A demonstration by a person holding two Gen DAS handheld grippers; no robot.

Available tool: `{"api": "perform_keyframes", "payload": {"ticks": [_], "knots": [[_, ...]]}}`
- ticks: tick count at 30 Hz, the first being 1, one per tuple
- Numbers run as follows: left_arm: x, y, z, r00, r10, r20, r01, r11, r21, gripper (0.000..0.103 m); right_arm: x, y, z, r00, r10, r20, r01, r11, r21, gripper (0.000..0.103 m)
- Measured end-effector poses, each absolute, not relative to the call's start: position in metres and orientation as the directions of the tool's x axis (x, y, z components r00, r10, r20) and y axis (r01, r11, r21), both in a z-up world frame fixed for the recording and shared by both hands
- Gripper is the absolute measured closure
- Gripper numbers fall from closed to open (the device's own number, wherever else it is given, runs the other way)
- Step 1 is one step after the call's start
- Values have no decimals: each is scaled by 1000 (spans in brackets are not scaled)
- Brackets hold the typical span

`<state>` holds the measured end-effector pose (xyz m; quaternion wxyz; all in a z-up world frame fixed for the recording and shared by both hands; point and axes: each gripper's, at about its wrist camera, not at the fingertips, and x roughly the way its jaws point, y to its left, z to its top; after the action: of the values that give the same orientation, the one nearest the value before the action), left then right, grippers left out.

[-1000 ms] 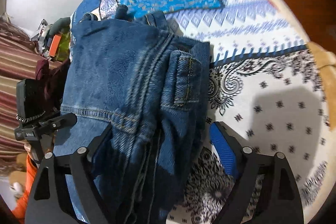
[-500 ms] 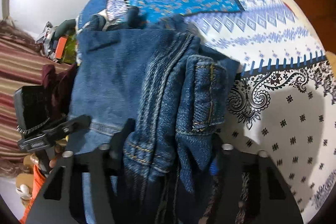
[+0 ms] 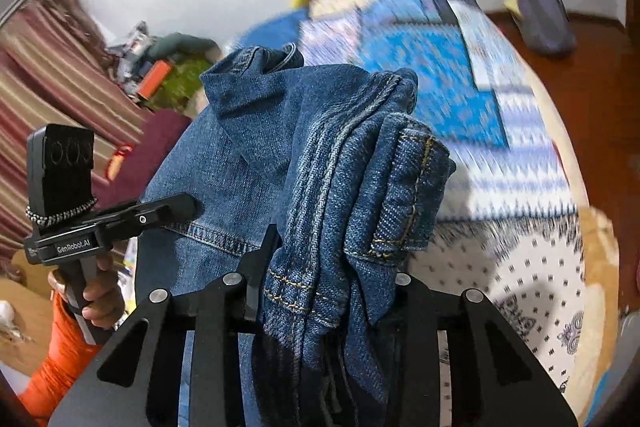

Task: Fold large clothes
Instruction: 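Grasp the folded denim bundle with both grippers and carry it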

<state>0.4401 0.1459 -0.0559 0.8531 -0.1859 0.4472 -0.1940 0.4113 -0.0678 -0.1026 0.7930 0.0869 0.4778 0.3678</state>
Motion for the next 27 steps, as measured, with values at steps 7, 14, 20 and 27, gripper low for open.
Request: {"api": "perform_keyframes", "payload": {"ticks": [7,14,20,27], "knots": [[402,220,35,673,-431,-601,165,880,-446,66,394,9,-23,315,739,-596,-618,636,462,72],[362,324,74,763,-290,-578,41,914,-404,66,397,115,-6,232,809,-541,-688,529,496,72],[346,412,59,780,-174,-601,-98,915,-391,66,407,212,-28,121,826,-551,-711,459,533,72],[360,496,-17,736,-147,-661,-239,857,-456,66,437,288,-88,10,793,-609,-674,456,582,72]]}}
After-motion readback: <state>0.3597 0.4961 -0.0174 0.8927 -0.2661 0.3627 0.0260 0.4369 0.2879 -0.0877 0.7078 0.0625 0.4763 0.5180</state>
